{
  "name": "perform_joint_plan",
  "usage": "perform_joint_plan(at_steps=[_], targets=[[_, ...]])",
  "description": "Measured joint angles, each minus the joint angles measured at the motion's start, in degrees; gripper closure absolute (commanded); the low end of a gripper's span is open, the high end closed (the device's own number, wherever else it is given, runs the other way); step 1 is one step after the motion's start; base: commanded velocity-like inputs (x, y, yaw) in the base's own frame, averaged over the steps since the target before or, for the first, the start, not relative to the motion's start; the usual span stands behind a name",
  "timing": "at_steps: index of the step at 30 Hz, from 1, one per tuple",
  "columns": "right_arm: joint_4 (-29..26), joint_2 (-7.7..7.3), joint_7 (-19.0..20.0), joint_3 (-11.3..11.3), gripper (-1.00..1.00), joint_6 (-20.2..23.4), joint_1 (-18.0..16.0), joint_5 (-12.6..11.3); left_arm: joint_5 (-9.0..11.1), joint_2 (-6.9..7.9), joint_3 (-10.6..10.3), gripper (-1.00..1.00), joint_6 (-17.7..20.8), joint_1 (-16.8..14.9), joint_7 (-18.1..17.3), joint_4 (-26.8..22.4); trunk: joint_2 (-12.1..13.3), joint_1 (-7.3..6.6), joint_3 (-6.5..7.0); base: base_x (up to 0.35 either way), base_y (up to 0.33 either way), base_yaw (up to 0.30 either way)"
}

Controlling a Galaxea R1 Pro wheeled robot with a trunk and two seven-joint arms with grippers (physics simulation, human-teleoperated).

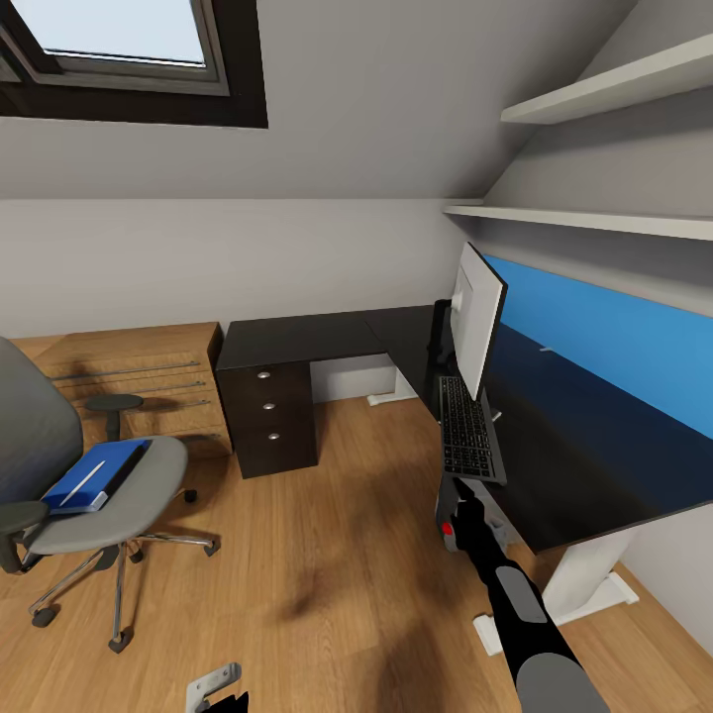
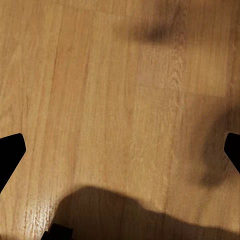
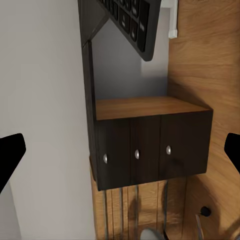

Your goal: In the bedroom, organize the workspace by keeping the computer under the desk, ensuring the monitor is on the desk, placing the keyboard on the desk next to the monitor, placing the mouse on the desk next to the keyboard, moving the folder from the swivel chair onto the desk next to the mouse, stacking the notebook on top of the folder with the pen on top of the notebook, and positioning the swivel chair next to the desk.

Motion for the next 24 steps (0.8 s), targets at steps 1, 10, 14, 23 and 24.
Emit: perform_joint_plan(at_steps=[1,10,14,23,24], targets=[[0.0,-0.04,0.0,0.0,-1.0,0.0,0.0,0.0,0.0,0.0,0.0,-1.0,0.0,0.0,0.0,0.0,0.0,0.0,0.0,0.0,0.0,0.0],[0.0,-0.16,0.1,0.0,-1.0,0.2,0.0,0.0,0.0,0.0,0.0,-1.0,0.0,0.0,0.0,0.0,0.0,0.0,0.0,0.0,0.0,0.0],[0.0,-0.17,0.2,-0.1,-1.0,0.0,0.0,0.1,0.0,0.0,0.0,-1.0,-0.1,0.0,0.0,0.0,0.0,-0.01,0.0,0.07,0.0,0.0],[0.0,-0.18,0.1,0.0,-1.0,-0.2,0.0,0.2,0.0,0.0,0.0,-1.0,-0.1,0.0,-0.1,0.0,0.0,-0.01,0.0,0.193,0.0,0.0],[0.0,-0.18,0.1,0.0,-1.0,-0.2,0.0,0.2,0.0,0.0,0.0,-1.0,0.0,0.0,-0.1,0.0,0.0,-0.01,0.0,0.084,0.0,0.0]])
